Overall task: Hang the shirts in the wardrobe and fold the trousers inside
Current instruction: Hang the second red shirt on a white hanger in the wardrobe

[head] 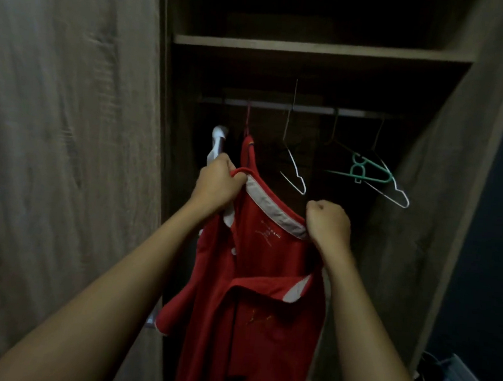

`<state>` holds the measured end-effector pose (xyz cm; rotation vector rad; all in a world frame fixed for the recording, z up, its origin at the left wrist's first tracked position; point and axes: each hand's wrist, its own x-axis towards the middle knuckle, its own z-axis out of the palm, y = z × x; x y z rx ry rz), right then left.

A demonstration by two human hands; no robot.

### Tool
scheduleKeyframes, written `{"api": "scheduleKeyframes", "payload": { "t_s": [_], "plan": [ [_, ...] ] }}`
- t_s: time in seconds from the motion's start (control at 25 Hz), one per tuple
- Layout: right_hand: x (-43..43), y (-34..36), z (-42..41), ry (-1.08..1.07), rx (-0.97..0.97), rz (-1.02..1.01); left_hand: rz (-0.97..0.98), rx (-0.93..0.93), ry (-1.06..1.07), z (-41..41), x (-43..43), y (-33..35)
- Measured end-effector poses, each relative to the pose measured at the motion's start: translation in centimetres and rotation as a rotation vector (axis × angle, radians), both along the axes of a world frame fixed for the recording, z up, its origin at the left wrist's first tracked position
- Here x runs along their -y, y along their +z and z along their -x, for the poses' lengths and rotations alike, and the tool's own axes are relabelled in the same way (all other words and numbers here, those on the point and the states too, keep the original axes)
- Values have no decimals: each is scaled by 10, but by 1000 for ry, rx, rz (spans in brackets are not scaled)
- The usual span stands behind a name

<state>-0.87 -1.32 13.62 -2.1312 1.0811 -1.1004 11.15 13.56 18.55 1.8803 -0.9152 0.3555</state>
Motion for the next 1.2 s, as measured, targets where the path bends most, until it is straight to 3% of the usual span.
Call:
{"api": "scheduleKeyframes", "payload": {
  "t_s": [0.16, 0.4, 0.68, 0.96, 1.12, 1.2],
  "plan": [
    [30, 36, -40, -71, 106, 231, -30, 40, 35, -10, 15, 12],
    [69, 48, -96, -45, -205, 70, -101, 33, 53, -26, 21, 23],
    [78, 48, -105, -39, -267, 183, -180, 52, 83, -34, 19, 24],
    [58, 52, -73, -11, -89, 305, -230, 106, 80, -38, 24, 19],
    [31, 26, -10, 35, 161, 332, -199, 130, 76, -43, 29, 10],
    [18, -3, 23, 80, 346, 253, -198, 165, 73, -41, 33, 1]
  ]
}}
